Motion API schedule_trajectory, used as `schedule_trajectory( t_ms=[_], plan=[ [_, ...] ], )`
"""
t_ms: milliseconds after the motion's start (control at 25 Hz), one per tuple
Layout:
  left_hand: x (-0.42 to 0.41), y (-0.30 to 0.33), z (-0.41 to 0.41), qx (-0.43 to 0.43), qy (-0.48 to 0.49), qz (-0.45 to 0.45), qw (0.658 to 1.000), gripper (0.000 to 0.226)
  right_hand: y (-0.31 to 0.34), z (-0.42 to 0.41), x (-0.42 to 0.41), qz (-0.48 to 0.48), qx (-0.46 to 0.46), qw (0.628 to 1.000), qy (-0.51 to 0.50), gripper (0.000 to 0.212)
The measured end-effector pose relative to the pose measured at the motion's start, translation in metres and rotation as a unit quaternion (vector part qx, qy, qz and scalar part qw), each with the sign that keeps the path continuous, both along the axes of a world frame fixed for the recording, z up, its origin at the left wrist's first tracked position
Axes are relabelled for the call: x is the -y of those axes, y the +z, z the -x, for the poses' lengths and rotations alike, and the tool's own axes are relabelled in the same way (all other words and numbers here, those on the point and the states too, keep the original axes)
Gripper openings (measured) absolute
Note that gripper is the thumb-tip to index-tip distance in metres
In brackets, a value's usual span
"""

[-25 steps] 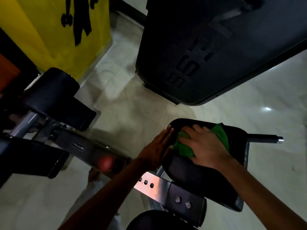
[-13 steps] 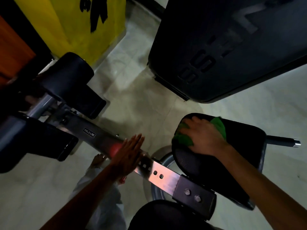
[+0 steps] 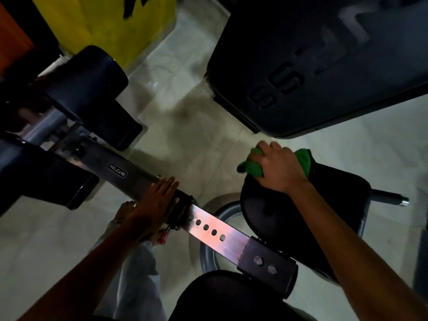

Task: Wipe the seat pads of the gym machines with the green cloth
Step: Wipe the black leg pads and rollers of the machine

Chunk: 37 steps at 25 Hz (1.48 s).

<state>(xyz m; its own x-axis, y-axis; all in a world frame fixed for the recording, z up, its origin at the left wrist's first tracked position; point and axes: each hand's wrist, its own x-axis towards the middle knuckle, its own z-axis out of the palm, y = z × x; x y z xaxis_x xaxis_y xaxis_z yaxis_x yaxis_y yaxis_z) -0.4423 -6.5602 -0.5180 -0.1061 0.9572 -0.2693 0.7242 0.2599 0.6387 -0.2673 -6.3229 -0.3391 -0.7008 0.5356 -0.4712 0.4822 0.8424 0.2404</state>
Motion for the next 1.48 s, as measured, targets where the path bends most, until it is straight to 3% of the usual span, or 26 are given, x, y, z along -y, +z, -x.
schedule_trajectory(
  t_ms=[120,320,400,520,640,800,880,1000,1080,1160,1240,1360,1400,1440,1480],
  plan=[
    [0.000,-0.001,0.000,-0.007,-0.004,-0.019,1.000,0.058,-0.004,0.019,0.000,-0.041,0.022,0.998,-0.051,0.043],
    [-0.001,0.007,0.002,0.010,-0.018,-0.001,1.000,0.065,-0.001,-0.001,0.086,0.134,0.039,0.980,0.142,0.047],
    [-0.002,0.013,0.006,0.018,-0.019,0.004,1.000,0.070,0.002,-0.001,0.071,0.110,0.031,0.982,0.150,0.048],
    [-0.001,0.012,0.006,0.024,-0.062,0.050,0.997,0.062,0.008,-0.003,0.030,-0.003,0.011,1.000,0.026,0.049],
    [-0.006,0.013,0.009,0.022,-0.104,0.108,0.988,0.059,0.010,-0.022,0.055,-0.044,-0.038,0.998,0.038,0.054],
    [-0.025,0.026,0.007,-0.004,-0.127,0.085,0.988,0.057,0.019,-0.053,0.112,0.008,-0.063,0.995,0.076,0.058],
    [-0.046,0.056,-0.002,0.038,-0.126,0.026,0.991,0.058,0.030,-0.069,0.119,-0.034,-0.080,0.996,0.012,0.061],
    [-0.095,0.101,-0.025,0.064,-0.239,-0.073,0.966,0.054,0.048,-0.093,0.121,-0.166,-0.139,0.965,-0.147,0.050],
    [-0.133,0.139,-0.043,0.053,-0.313,-0.128,0.939,0.053,0.058,-0.104,0.121,-0.255,-0.199,0.898,-0.297,0.046],
    [-0.163,0.174,-0.066,0.052,-0.361,-0.181,0.913,0.055,0.059,-0.110,0.131,-0.334,-0.268,0.785,-0.449,0.049],
    [-0.183,0.196,-0.089,0.047,-0.448,-0.192,0.872,0.057,0.049,-0.104,0.149,-0.393,-0.349,0.627,-0.575,0.053],
    [-0.196,0.210,-0.115,0.017,-0.556,-0.253,0.791,0.057,0.030,-0.063,0.165,-0.407,-0.488,0.326,-0.700,0.066],
    [-0.198,0.210,-0.123,0.001,-0.588,-0.272,0.762,0.057,0.024,-0.042,0.167,-0.398,-0.513,0.251,-0.718,0.069],
    [-0.201,0.209,-0.130,-0.011,-0.615,-0.282,0.736,0.057,0.019,-0.021,0.167,-0.391,-0.529,0.207,-0.724,0.071],
    [-0.205,0.209,-0.137,-0.016,-0.637,-0.294,0.712,0.057,0.017,-0.006,0.164,-0.386,-0.540,0.187,-0.724,0.070]
  ],
)
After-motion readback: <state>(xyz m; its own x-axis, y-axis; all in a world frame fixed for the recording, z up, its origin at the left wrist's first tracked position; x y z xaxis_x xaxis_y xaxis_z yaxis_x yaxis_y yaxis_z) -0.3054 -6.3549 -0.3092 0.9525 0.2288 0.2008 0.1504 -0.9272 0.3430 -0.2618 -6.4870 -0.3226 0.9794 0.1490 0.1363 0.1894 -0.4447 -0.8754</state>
